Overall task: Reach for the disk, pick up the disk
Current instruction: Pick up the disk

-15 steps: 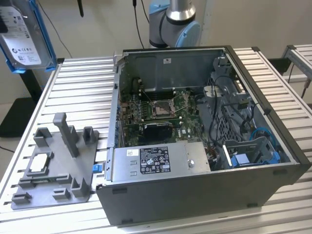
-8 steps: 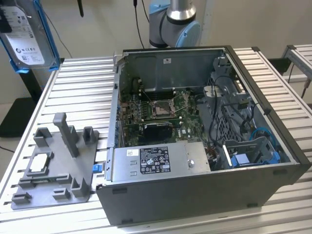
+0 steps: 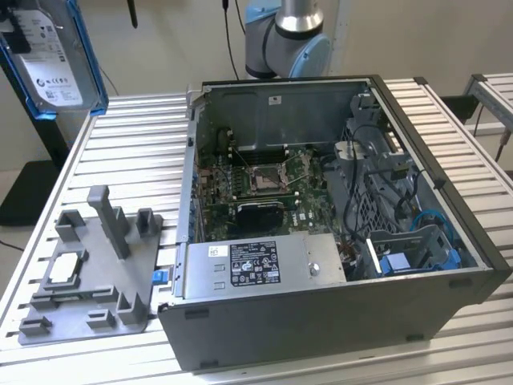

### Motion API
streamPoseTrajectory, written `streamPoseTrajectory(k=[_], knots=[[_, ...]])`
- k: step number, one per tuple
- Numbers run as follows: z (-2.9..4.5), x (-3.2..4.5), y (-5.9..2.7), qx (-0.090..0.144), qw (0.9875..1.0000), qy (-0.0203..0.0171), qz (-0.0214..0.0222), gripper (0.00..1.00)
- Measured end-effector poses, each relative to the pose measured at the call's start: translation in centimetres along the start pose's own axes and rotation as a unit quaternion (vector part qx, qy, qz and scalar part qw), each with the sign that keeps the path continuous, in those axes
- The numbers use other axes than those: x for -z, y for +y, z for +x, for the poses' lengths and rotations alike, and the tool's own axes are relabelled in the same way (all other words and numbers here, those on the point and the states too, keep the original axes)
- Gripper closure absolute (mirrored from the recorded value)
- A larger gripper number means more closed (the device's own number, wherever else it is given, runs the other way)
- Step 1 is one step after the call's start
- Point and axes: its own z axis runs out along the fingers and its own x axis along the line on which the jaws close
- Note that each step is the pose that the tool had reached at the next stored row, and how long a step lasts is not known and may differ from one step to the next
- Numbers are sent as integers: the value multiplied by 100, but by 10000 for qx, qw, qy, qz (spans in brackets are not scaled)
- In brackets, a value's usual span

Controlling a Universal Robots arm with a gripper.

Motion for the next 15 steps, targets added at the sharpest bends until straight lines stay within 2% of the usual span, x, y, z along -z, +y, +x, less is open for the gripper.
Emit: streamPoseTrajectory(k=[15], knots=[[-1, 3, -309, 2, 10000, 0, 0, 100]])
